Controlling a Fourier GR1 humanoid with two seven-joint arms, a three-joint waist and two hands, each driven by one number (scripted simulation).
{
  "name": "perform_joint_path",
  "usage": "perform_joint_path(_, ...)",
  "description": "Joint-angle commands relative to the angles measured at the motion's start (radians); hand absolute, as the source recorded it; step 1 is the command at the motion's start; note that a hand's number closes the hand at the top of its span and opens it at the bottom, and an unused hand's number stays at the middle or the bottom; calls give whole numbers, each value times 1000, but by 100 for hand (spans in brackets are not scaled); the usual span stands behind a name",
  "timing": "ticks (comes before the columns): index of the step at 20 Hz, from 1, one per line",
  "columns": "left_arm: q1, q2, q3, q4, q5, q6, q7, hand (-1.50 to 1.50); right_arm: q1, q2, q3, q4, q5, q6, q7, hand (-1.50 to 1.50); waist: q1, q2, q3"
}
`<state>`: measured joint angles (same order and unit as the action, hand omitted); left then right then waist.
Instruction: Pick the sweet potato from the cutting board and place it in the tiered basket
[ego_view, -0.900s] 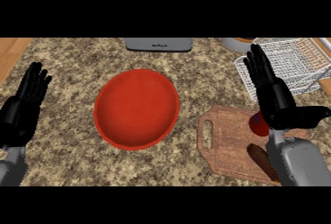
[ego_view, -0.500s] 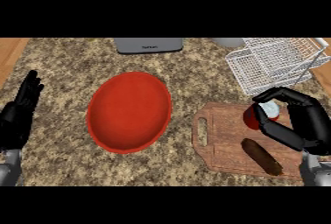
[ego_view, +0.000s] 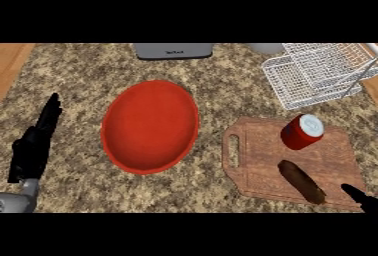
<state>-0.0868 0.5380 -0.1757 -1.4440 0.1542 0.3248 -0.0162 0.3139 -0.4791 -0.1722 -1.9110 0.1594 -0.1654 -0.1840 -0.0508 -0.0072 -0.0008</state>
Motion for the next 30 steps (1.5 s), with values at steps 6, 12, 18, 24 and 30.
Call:
perform_joint_path(6,-46,-17,-36,-18,-45,15,67,0,221,-281,11,-271,281,197,294,-150,27,8,-4)
perform_joint_path(12,-61,-34,-23,2,-54,-3,49,0,208,-241,190,-542,468,305,678,-150,51,9,-2)
perform_joint_path(18,-59,-49,-21,-24,-74,-27,61,0,-46,-204,324,-476,476,420,991,-150,66,9,-1)
perform_joint_path(24,-7,-50,6,-50,-97,-40,63,0,-135,-123,483,-338,572,471,1098,-150,60,7,0)
perform_joint_path(30,-46,-56,56,-77,-103,-79,125,0,-153,-67,524,-328,653,551,1161,-150,52,6,1)
